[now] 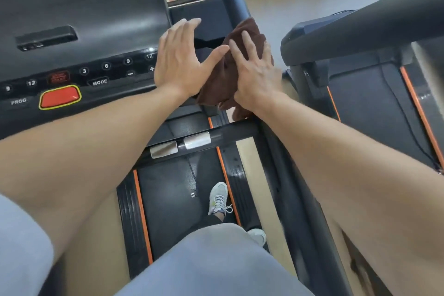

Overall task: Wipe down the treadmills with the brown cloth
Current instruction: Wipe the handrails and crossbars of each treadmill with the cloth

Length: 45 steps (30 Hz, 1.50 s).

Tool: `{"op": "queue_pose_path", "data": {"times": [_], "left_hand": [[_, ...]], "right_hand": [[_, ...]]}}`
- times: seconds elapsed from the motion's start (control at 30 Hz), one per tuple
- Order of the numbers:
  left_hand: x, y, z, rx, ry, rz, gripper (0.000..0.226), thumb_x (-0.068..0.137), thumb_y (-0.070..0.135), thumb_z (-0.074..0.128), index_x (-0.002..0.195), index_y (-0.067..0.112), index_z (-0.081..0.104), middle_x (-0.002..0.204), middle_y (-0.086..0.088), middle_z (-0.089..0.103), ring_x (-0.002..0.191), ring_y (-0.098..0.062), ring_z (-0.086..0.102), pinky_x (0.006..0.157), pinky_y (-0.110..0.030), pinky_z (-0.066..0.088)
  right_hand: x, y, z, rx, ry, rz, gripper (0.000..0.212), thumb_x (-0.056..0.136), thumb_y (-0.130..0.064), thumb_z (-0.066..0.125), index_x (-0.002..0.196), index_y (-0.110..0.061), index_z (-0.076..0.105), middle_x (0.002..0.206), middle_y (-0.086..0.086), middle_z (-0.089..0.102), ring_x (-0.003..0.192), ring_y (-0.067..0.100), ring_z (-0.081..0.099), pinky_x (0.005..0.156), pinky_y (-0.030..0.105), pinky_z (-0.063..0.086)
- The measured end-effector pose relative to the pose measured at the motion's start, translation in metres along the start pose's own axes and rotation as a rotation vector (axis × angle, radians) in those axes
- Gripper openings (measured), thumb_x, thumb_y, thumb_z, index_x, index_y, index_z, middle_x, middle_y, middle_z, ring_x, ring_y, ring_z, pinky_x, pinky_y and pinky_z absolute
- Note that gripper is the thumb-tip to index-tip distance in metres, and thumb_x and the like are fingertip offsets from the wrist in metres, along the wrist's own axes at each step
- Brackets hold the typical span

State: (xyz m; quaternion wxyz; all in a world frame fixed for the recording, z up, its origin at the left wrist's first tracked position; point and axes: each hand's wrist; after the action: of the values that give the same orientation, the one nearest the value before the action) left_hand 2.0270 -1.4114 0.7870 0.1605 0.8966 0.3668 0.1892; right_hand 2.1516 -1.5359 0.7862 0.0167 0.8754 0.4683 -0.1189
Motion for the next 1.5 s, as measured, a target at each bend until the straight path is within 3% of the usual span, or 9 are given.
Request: {"op": "queue_pose_path", "data": {"times": [0.17, 0.3, 0.53, 0.63, 0.8, 0.9, 1.1, 1.4, 1.5], "left_hand": [[0.001, -0.007, 0.001, -0.027, 0.032, 0.046, 0.087, 0.091, 0.086, 0.027, 0.14, 0.019, 0.052, 0.142, 0.002, 0.056, 0.139, -0.019, 0.043, 0.119, -0.04, 0.027], [-0.002, -0.003, -0.001, -0.047, 0.015, 0.071, 0.08, 0.092, 0.083, 0.031, 0.14, 0.022, 0.052, 0.142, 0.002, 0.054, 0.137, -0.02, 0.043, 0.114, -0.035, 0.031], [-0.042, 0.03, -0.015, -0.709, 0.031, -0.12, 0.069, 0.093, 0.069, 0.042, 0.137, 0.017, 0.053, 0.133, 0.006, 0.059, 0.126, -0.004, 0.052, 0.112, -0.028, 0.037], [-0.112, 0.073, -0.004, -0.81, 0.017, -0.093, 0.058, 0.098, 0.057, 0.039, 0.135, 0.017, 0.058, 0.135, 0.006, 0.06, 0.129, -0.005, 0.052, 0.112, -0.023, 0.037], [-0.254, 0.123, 0.034, -0.953, -0.126, -0.348, 0.052, 0.108, 0.046, 0.032, 0.149, 0.021, 0.052, 0.152, 0.008, 0.053, 0.139, 0.0, 0.044, 0.117, -0.017, 0.029], [-0.326, 0.14, 0.047, -1.137, -0.36, -0.517, 0.069, 0.094, 0.072, 0.035, 0.146, 0.031, 0.056, 0.14, 0.015, 0.063, 0.133, -0.002, 0.054, 0.12, -0.032, 0.035], [-0.422, 0.176, 0.045, -1.231, -0.51, -0.592, 0.054, 0.087, 0.079, 0.046, 0.12, 0.045, 0.073, 0.125, 0.012, 0.073, 0.124, -0.012, 0.063, 0.117, -0.044, 0.039], [-0.535, 0.222, 0.019, -1.107, -0.64, -0.57, 0.049, 0.093, 0.075, 0.041, 0.116, 0.045, 0.073, 0.106, -0.007, 0.075, 0.101, -0.032, 0.065, 0.105, -0.06, 0.047], [-0.553, 0.224, 0.01, -0.958, -0.694, -0.455, 0.039, 0.099, 0.065, 0.041, 0.122, 0.047, 0.067, 0.103, 0.005, 0.074, 0.103, -0.026, 0.066, 0.102, -0.058, 0.05]], "right_hand": [[-0.007, 0.016, -0.011, 0.263, -0.111, 0.166, 0.118, 0.079, -0.033, 0.079, 0.161, -0.047, -0.005, 0.171, -0.01, -0.006, 0.147, 0.033, 0.035, 0.108, 0.049, 0.041], [-0.03, 0.011, -0.005, 0.312, -0.119, 0.37, 0.12, 0.082, -0.044, 0.077, 0.162, -0.036, -0.012, 0.16, 0.007, 0.029, 0.135, 0.036, 0.049, 0.107, 0.047, 0.039], [-0.105, 0.056, -0.016, 0.947, -0.373, 0.412, 0.057, 0.092, -0.044, 0.073, 0.142, -0.029, 0.052, 0.126, -0.001, 0.068, 0.11, 0.017, 0.066, 0.101, 0.038, 0.054], [-0.15, 0.062, -0.014, 0.864, -0.493, 0.399, 0.057, 0.088, -0.029, 0.081, 0.135, -0.028, 0.05, 0.126, 0.001, 0.066, 0.106, 0.018, 0.066, 0.095, 0.033, 0.055], [-0.218, 0.04, 0.01, 0.457, -0.312, 0.415, 0.118, 0.081, -0.037, 0.084, 0.163, -0.019, 0.001, 0.153, 0.011, 0.042, 0.134, 0.034, 0.05, 0.104, 0.04, 0.045], [-0.263, 0.039, 0.039, 0.28, -0.202, 0.391, 0.127, 0.079, -0.047, 0.08, 0.161, -0.028, -0.015, 0.153, 0.012, 0.036, 0.131, 0.038, 0.053, 0.1, 0.047, 0.046], [-0.373, 0.07, 0.069, 0.364, -0.158, 0.358, 0.123, 0.077, -0.053, 0.076, 0.162, -0.033, -0.01, 0.149, 0.009, 0.041, 0.128, 0.037, 0.055, 0.098, 0.046, 0.046], [-0.504, 0.095, 0.109, 0.571, -0.054, 0.425, 0.11, 0.072, -0.06, 0.075, 0.159, -0.044, 0.011, 0.147, -0.003, 0.049, 0.125, 0.028, 0.059, 0.097, 0.042, 0.05], [-0.544, 0.091, 0.123, 0.607, 0.062, 0.44, 0.102, 0.076, -0.062, 0.073, 0.158, -0.045, 0.016, 0.149, -0.01, 0.046, 0.125, 0.023, 0.06, 0.094, 0.04, 0.05]]}}
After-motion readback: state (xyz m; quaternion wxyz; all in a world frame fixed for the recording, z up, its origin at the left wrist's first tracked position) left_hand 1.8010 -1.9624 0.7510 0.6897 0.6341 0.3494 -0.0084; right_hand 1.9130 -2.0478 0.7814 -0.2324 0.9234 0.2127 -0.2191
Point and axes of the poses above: each hand's wrist, its own x-axis towards the middle knuckle, its own z-axis out of the palm, y = z × x
